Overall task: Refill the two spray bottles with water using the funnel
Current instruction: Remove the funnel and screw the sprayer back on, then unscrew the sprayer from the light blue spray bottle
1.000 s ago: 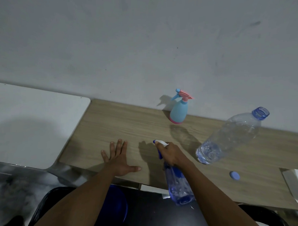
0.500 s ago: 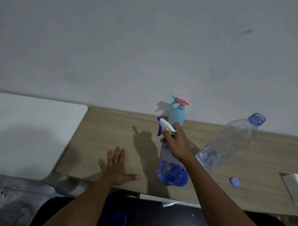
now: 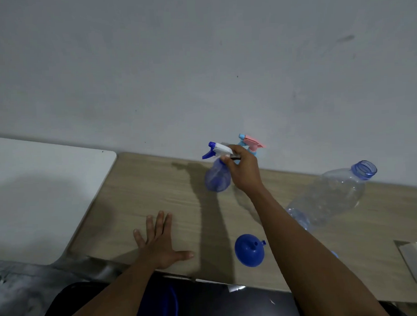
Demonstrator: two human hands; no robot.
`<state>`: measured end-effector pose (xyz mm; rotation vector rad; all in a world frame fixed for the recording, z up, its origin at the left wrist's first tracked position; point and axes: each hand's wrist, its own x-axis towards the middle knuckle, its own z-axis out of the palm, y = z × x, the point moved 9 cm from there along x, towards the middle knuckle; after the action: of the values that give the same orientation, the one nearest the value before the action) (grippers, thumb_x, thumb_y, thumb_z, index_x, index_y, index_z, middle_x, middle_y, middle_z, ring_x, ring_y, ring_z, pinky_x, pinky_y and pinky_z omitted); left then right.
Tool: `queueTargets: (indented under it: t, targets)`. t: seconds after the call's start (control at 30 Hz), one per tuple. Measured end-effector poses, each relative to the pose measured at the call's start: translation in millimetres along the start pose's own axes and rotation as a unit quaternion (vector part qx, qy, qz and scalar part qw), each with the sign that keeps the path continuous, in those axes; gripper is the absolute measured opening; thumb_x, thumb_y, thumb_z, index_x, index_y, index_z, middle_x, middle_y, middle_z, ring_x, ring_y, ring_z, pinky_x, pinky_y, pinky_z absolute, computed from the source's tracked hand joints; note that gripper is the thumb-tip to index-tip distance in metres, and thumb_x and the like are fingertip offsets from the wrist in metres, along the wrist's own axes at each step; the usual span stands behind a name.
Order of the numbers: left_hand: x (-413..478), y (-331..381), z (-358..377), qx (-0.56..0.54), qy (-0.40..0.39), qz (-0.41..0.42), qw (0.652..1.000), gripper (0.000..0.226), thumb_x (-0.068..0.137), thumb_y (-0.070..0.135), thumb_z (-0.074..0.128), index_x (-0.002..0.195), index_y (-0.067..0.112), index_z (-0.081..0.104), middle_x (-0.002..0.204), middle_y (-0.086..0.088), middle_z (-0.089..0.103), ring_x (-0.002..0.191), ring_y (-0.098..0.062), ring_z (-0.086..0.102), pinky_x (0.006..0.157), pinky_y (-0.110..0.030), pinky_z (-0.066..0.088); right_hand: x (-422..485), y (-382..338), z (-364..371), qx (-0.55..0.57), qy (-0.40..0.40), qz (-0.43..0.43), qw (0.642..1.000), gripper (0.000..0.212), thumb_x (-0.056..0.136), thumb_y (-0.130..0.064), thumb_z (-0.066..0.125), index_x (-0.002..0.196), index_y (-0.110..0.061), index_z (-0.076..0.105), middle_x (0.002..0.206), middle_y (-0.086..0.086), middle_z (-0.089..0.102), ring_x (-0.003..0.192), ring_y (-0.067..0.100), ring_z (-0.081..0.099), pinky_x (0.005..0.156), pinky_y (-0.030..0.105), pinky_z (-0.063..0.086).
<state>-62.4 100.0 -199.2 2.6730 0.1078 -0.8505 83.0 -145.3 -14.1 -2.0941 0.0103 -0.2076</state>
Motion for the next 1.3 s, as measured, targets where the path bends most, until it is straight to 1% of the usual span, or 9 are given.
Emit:
queueTargets:
  t: [0.07, 0.23, 0.43, 0.6, 0.83, 1.0, 1.07, 1.17, 1.3]
  targets:
    - [1.5, 0.1, 1.0, 0.003, -0.003, 0.000, 1.000, 0.146, 0.045, 0.100, 0.047, 0.148, 0.034, -0.032, 0.150, 0.011, -0.046, 0.139, -0.023, -0.043, 0.110, -0.065, -0.020, 13.7, -1.6, 9.8, -0.010, -0.002, -0.008, 1.000, 0.024, 0.094, -0.011, 0.065, 0.118, -0.011, 0.067, 0.110, 0.003, 0.068, 0.092, 0.016, 0.063, 0.079, 0.020, 0.046]
    - [0.9, 0.2, -0.8, -0.002, 0.016, -0.006, 1.000, 0.143, 0.046, 0.097, 0.049, 0.148, 0.035, -0.030, 0.149, 0.013, -0.046, 0.139, -0.022, -0.043, 0.110, -0.063, -0.022, 37.1, -9.8, 31.8, -0.038, -0.003, -0.009, 0.999, 0.023, 0.095, -0.011, 0.063, 0.118, -0.010, 0.067, 0.113, 0.008, 0.063, 0.092, 0.020, 0.061, 0.081, 0.030, 0.048]
    - [2.2, -0.6, -0.7, -0.018, 0.008, -0.002, 1.000, 0.146, 0.043, 0.097, 0.052, 0.149, 0.036, -0.028, 0.151, 0.013, -0.044, 0.139, -0.021, -0.042, 0.110, -0.063, -0.022, 51.9, -8.3, 43.0, -0.018, 0.025, 0.014, 0.999, 0.030, 0.095, -0.012, 0.060, 0.125, -0.012, 0.063, 0.118, 0.006, 0.063, 0.100, 0.022, 0.063, 0.086, 0.034, 0.051]
    - [3.3, -1.1, -0.4, -0.022, 0.017, 0.002, 1.000, 0.146, 0.042, 0.098, 0.052, 0.148, 0.037, -0.029, 0.150, 0.013, -0.045, 0.138, -0.021, -0.043, 0.111, -0.063, -0.021, 50.6, -12.1, 40.9, -0.011, 0.003, 0.003, 1.000, 0.058, 0.090, -0.015, 0.073, 0.143, -0.015, 0.050, 0.137, 0.006, 0.058, 0.119, 0.020, 0.058, 0.100, 0.033, 0.049]
    - [6.4, -3.4, 2.4, -0.028, 0.047, 0.002, 0.998, 0.147, 0.041, 0.099, 0.050, 0.150, 0.036, -0.026, 0.154, 0.013, -0.040, 0.141, -0.019, -0.039, 0.111, -0.062, -0.021, -1.5, -12.8, -0.3, -0.069, 0.067, -0.074, 0.993, 0.052, 0.091, -0.023, 0.071, 0.138, -0.020, 0.049, 0.136, -0.002, 0.051, 0.107, 0.014, 0.061, 0.088, 0.031, 0.053]
    - [6.5, 43.3, -17.4, -0.061, 0.160, 0.032, 0.985, 0.123, 0.062, 0.078, 0.059, 0.156, 0.030, -0.005, 0.164, 0.006, -0.015, 0.150, -0.023, -0.018, 0.117, -0.057, -0.009, -38.9, 63.7, -30.3, 0.020, 0.124, 0.063, 0.990, 0.036, 0.094, -0.017, 0.066, 0.128, -0.015, 0.054, 0.118, 0.000, 0.058, 0.098, 0.014, 0.062, 0.082, 0.033, 0.058]
    - [19.7, 93.1, -36.0, -0.105, 0.205, 0.112, 0.967, 0.105, 0.073, 0.063, 0.065, 0.156, 0.025, 0.014, 0.164, 0.002, 0.010, 0.152, -0.024, 0.004, 0.119, -0.046, 0.007, -40.2, 96.0, -35.6, 0.022, 0.125, 0.136, 0.983, 0.037, 0.097, -0.018, 0.061, 0.132, -0.011, 0.053, 0.126, 0.007, 0.058, 0.103, 0.018, 0.062, 0.083, 0.031, 0.053]
    - [51.3, 169.4, -59.7, -0.261, 0.158, 0.197, 0.932, 0.083, 0.082, 0.039, 0.075, 0.151, 0.019, 0.033, 0.153, -0.003, 0.040, 0.140, -0.022, 0.039, 0.111, -0.036, 0.039, -32.1, 123.5, -40.3, -0.002, 0.109, 0.220, 0.969, 0.042, 0.101, -0.023, 0.052, 0.141, -0.010, 0.048, 0.138, 0.013, 0.055, 0.117, 0.023, 0.056, 0.092, 0.029, 0.044]
    - [91.8, 241.2, -94.8, -0.287, 0.175, 0.226, 0.914, 0.058, 0.089, 0.026, 0.070, 0.141, 0.022, 0.044, 0.139, -0.001, 0.055, 0.130, -0.022, 0.052, 0.107, -0.039, 0.046, -11.1, 126.6, -41.4, 0.085, 0.105, 0.249, 0.959, 0.046, 0.106, -0.017, 0.041, 0.152, -0.014, 0.038, 0.156, 0.009, 0.041, 0.140, 0.027, 0.043, 0.102, 0.026, 0.037]
